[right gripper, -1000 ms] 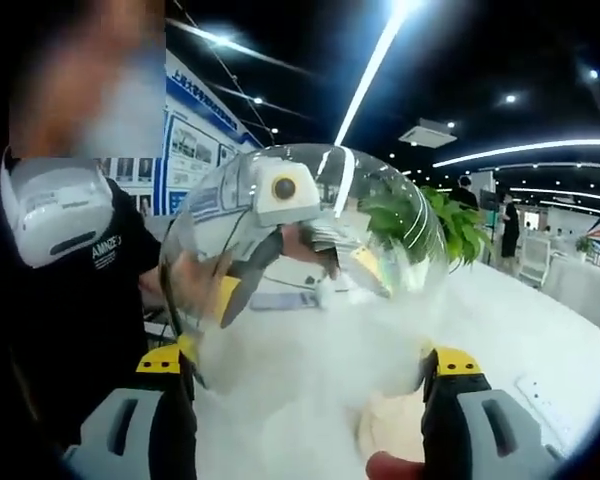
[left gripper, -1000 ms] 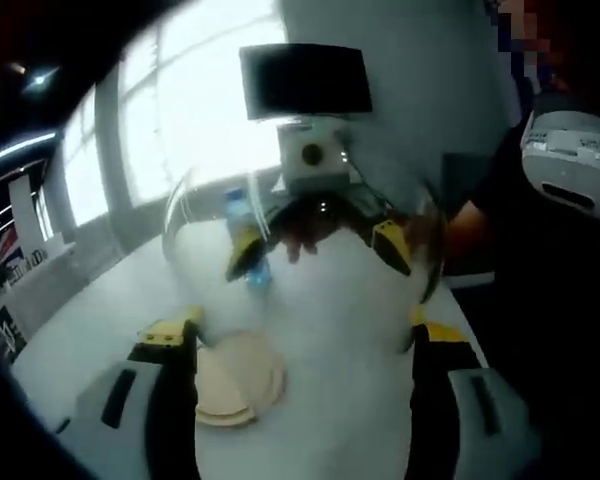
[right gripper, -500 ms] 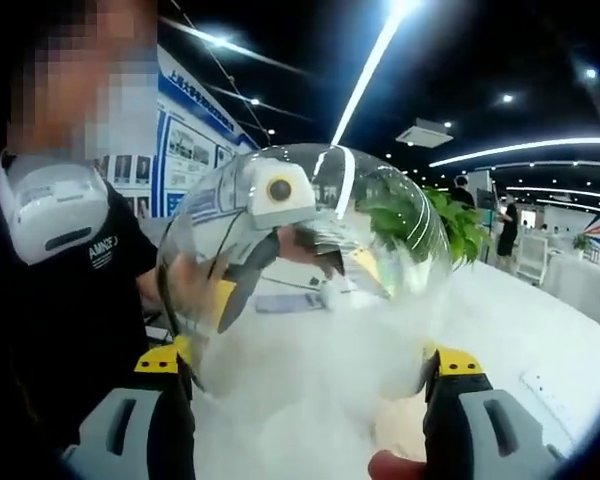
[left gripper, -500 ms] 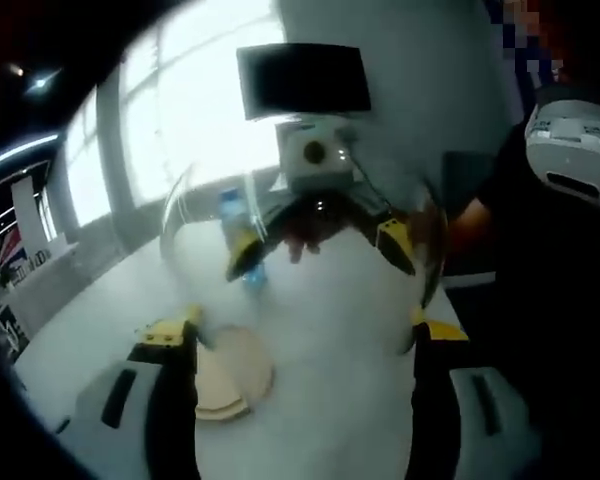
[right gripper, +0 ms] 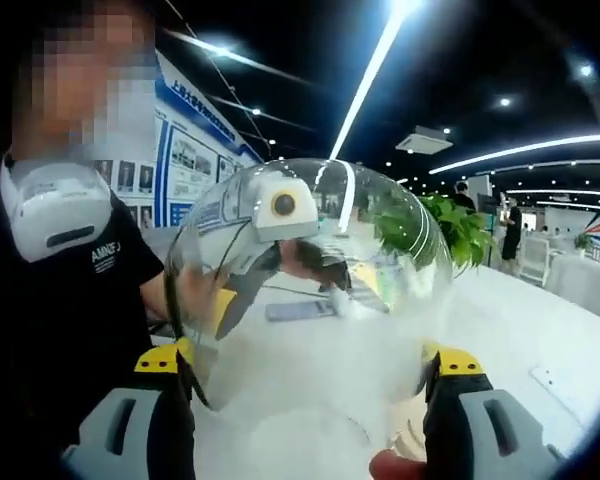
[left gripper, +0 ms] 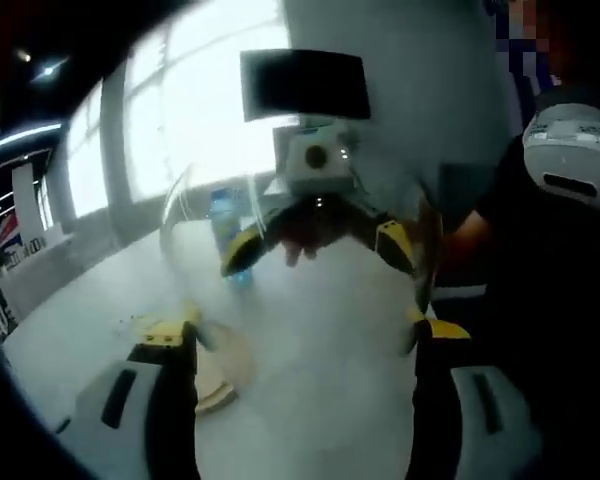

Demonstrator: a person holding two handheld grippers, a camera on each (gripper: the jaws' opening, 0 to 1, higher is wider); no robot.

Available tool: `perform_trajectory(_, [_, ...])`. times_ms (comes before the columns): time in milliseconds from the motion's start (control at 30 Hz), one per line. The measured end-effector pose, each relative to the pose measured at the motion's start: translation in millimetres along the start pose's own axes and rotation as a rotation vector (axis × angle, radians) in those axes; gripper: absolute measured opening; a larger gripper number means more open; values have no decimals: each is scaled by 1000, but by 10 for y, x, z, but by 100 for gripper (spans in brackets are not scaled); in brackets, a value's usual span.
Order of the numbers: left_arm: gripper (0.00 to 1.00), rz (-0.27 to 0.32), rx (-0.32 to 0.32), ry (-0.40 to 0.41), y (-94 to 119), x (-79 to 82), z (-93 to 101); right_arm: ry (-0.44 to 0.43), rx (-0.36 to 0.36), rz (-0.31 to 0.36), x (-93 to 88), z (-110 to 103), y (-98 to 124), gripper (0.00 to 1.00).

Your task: Open the cover put in the Mizone put the cover back on

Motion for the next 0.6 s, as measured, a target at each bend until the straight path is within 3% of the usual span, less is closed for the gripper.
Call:
perform_trajectory(233, [75, -2, 2, 2, -8, -5, 2, -4, -2, 16, -3, -7, 12, 89])
perform_trajectory(600, [75, 95, 23, 27, 5, -45, 7, -24, -7, 68, -69, -1, 36, 88])
Point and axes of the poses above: the point that each gripper's makers call its tool centre point, and the gripper's own axes: y roughly backward along the fingers, z roughly to its right, x roughly out of its top, the point moved 4 cm from there along y, roughly backward along the fingers, and after that the axes turned 3 degrees about z, right-handed, at the moved point
